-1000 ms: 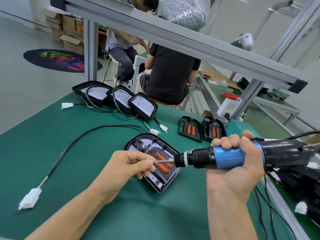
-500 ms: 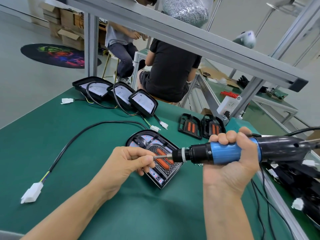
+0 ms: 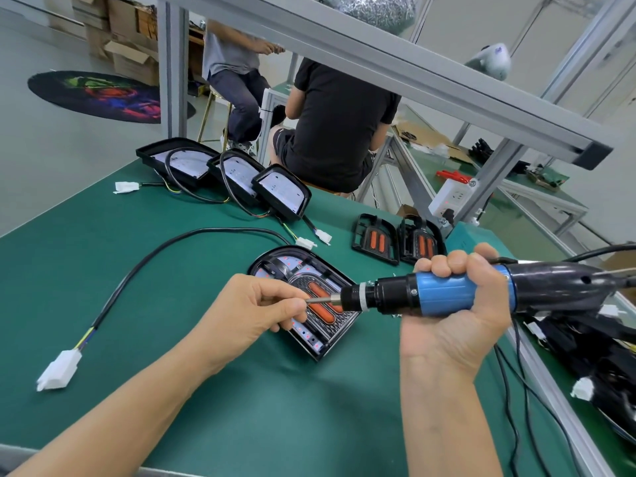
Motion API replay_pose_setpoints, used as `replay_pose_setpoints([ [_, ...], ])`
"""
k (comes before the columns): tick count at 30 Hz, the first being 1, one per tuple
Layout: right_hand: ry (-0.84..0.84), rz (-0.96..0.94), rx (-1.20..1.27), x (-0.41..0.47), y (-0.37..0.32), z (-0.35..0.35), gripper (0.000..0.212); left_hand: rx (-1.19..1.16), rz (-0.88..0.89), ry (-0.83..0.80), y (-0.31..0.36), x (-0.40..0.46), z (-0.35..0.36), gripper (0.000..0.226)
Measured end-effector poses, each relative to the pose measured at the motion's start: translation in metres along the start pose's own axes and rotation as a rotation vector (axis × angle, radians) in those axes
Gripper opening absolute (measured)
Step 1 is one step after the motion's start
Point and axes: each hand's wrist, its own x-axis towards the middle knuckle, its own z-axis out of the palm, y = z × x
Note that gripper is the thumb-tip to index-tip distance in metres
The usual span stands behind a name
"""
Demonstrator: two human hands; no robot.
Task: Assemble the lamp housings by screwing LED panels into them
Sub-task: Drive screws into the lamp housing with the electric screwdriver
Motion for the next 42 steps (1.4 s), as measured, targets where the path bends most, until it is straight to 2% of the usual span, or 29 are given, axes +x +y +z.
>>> replay_pose_setpoints([
  [6,0.063,0.022,-0.037,-0.002,0.003,-0.012,0.02,0.28,0.044,-0.086,-0.004,-0.002,-0.001,0.021],
  [12,0.069,-0.004,-0.103,-0.003,0.001,-0.025,0.021,0.361,0.111,0.111,-0.008,-0.004,-0.003,0.018],
  [20,-0.019,-0.102,-0.277,-0.009,0.007,-0.031,0.027,0.627,0.226,0.185,-0.017,-0.003,0.003,0.008],
  [26,-0.038,-0.138,-0.347,-0.012,0.014,-0.031,0.025,0.726,0.307,0.184,-0.02,-0.001,0.002,0.003],
  [30,-0.053,-0.134,-0.369,-0.013,0.016,-0.031,0.023,0.853,0.301,0.081,-0.02,-0.001,0.003,0.019],
  [35,-0.035,-0.116,-0.349,-0.012,0.019,-0.032,0.021,0.882,0.275,0.076,-0.02,0.0,0.004,0.022],
  [39,-0.071,-0.105,-0.354,-0.012,0.019,-0.031,0.031,0.906,0.277,0.078,-0.019,0.002,0.004,0.024],
  [42,-0.092,-0.097,-0.354,-0.011,0.019,-0.032,0.032,0.895,0.28,0.087,-0.021,0.003,0.005,0.025],
])
